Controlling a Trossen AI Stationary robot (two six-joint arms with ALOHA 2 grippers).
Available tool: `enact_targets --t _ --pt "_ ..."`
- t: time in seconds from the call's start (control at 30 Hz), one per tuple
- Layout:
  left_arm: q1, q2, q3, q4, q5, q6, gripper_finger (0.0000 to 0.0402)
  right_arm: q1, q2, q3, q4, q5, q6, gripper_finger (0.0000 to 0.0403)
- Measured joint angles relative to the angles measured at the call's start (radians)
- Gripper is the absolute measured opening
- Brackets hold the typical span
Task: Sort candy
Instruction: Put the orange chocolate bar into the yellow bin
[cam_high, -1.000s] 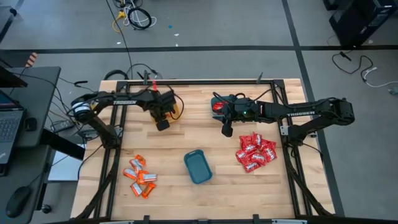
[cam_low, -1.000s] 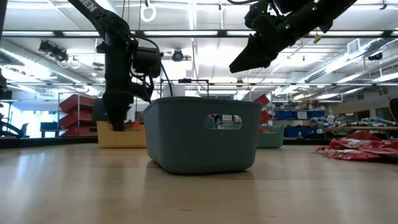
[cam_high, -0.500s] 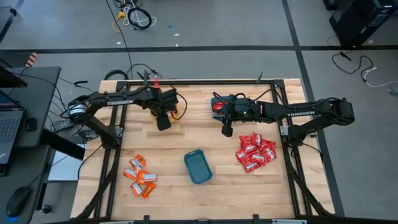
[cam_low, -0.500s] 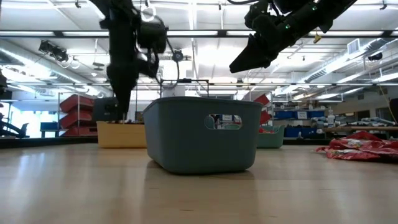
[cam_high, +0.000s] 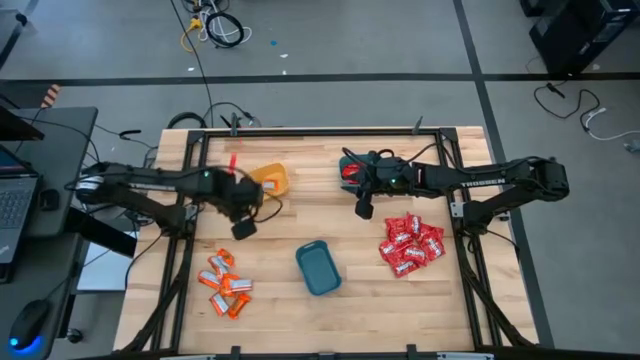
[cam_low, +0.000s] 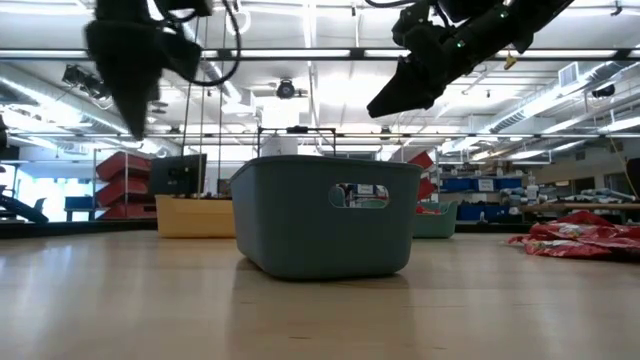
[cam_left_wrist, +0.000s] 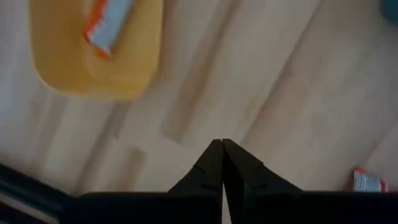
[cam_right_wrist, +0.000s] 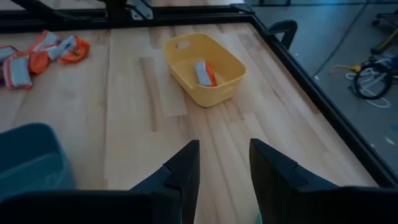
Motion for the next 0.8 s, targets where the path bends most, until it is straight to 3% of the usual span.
enact_targets --t 0.27,0.53,0.8 --pt "-0.167 -0.075 -0.157 0.002 0.119 -0.296 0.0002 0.001 0.09 0.0 0.115 -0.039 -0.002 0.0124" --pt "-0.281 -0.108 -0.318 0.103 0.236 -0.515 0.0001 0.001 0.161 0.0 0.149 -0.043 -0.008 0.0131" --pt "-0.35 -0.108 -0.379 0.109 0.182 -0.651 0.0006 0.001 0.168 0.0 0.159 -0.043 -0.008 0.0144"
